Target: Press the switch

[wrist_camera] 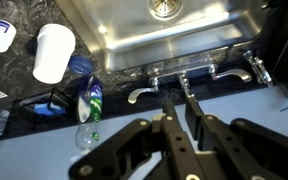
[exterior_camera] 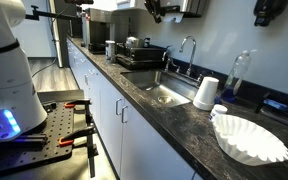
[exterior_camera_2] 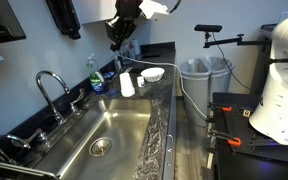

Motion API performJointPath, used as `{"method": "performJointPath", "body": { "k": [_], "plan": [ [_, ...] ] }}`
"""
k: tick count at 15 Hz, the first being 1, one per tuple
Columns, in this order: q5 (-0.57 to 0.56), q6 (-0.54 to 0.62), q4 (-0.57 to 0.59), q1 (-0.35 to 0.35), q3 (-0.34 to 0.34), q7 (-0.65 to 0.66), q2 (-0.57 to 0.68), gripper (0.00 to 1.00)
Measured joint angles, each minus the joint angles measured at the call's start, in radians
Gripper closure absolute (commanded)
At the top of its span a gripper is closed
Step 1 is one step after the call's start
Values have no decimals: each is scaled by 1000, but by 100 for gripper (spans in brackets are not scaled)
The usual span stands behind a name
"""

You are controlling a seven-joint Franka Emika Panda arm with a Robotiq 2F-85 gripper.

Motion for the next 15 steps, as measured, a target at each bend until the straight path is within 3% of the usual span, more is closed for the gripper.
{"method": "performJointPath", "body": {
  "k": [6, 15],
  "plan": [
    [-85, 116, 22, -142, 1, 108, 0, 99],
    [-89, 133, 22, -165, 10, 124, 0, 100]
  ]
}}
